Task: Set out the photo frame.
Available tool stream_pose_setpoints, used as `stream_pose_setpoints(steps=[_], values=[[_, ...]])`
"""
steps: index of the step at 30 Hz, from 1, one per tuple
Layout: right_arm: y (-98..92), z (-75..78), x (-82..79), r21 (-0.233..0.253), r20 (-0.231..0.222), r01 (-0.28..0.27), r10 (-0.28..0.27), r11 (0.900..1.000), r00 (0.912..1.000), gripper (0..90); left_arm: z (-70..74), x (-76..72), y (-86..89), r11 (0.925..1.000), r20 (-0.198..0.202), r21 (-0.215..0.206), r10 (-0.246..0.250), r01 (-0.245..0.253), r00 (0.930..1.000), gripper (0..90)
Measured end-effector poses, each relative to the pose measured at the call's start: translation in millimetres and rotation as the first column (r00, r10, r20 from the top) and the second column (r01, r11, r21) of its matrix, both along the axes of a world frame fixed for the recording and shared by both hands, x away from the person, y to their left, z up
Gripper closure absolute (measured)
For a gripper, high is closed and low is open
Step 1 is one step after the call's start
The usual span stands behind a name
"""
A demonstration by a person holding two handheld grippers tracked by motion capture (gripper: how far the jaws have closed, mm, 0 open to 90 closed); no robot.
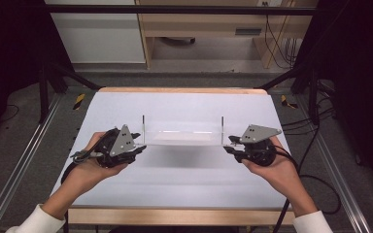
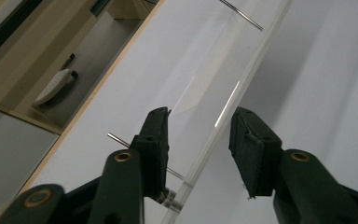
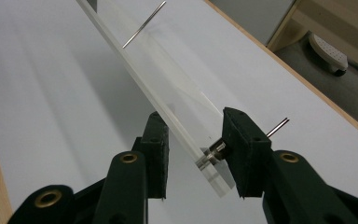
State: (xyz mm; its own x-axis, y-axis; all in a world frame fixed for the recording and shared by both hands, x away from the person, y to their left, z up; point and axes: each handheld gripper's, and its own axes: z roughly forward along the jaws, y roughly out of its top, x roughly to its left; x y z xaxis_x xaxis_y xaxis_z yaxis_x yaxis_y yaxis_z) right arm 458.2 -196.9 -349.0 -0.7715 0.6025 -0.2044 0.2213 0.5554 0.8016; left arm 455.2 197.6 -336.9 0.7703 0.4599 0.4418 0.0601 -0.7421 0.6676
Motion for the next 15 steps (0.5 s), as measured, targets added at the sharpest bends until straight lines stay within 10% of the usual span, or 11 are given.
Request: stream_pose_setpoints(steps=[15], values=[[-1.8, -2.7, 1.0, 0.038, 0.059, 0.009, -0.011, 0.999, 0.9982, 54.0, 4.9, 11.1, -0.6, 0.9993, -0.024, 0.036, 0.014, -0.013, 0.9996, 68.0]])
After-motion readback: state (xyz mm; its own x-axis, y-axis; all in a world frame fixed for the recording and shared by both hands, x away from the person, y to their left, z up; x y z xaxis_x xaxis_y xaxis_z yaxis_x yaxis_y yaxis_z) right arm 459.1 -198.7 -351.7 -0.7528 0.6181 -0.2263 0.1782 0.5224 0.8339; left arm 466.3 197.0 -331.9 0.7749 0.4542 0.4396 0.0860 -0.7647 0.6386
